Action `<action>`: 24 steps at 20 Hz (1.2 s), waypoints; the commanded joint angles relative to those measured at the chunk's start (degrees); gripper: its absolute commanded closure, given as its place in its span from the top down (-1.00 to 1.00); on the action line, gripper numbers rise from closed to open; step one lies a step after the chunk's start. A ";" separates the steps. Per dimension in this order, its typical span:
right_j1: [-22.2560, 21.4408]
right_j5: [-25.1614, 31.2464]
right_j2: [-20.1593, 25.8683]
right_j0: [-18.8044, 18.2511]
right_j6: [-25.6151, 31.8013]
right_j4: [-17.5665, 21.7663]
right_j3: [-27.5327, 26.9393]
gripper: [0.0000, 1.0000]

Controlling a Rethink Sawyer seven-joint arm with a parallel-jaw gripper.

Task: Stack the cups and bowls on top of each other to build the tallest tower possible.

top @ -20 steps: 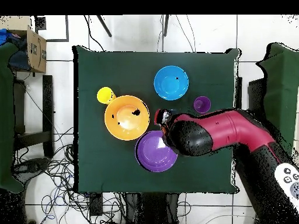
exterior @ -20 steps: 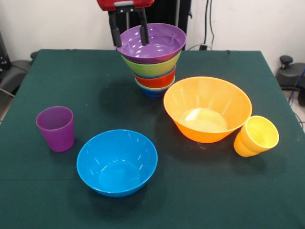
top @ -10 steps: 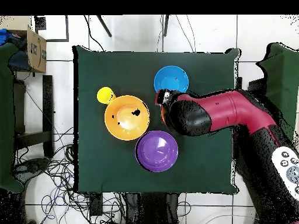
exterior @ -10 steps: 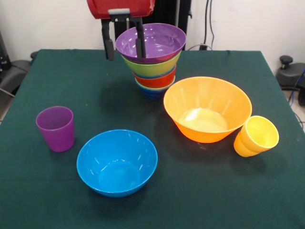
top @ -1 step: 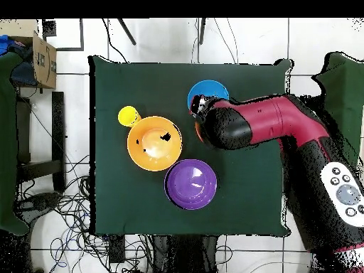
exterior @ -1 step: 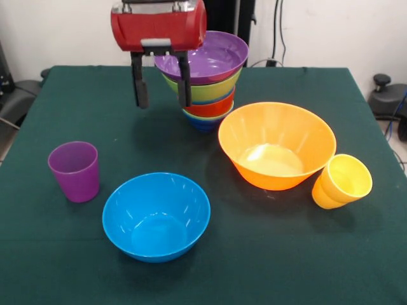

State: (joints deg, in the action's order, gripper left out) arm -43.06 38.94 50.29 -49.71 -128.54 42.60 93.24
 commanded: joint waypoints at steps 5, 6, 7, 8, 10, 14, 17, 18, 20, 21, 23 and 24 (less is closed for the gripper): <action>8.20 2.82 -6.64 4.18 10.99 6.61 -5.56 1.00; 8.36 2.74 -6.68 4.32 10.92 6.58 -5.72 1.00; 8.54 2.59 -6.75 4.60 10.67 6.68 -5.93 1.00; 8.72 2.44 -6.83 4.88 10.42 6.77 -6.14 1.00; 9.39 2.31 -7.02 5.48 10.19 6.96 -6.95 1.00; 9.75 2.60 -7.98 7.01 9.23 7.46 -7.60 1.00; 10.31 3.19 -8.45 8.08 9.68 6.97 -8.27 1.00; 10.27 3.21 -8.71 8.41 9.47 6.86 -8.40 1.00; 10.09 3.40 -9.19 9.17 9.14 6.87 -8.69 1.00; 10.16 3.69 -9.29 9.61 9.30 6.87 -9.17 1.00; 10.55 4.75 -9.16 10.02 10.74 6.52 -10.28 1.00; 10.64 5.19 -9.15 10.18 11.32 6.28 -10.67 1.00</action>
State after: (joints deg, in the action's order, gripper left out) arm -34.07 38.95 45.32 -42.56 -128.54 44.88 86.91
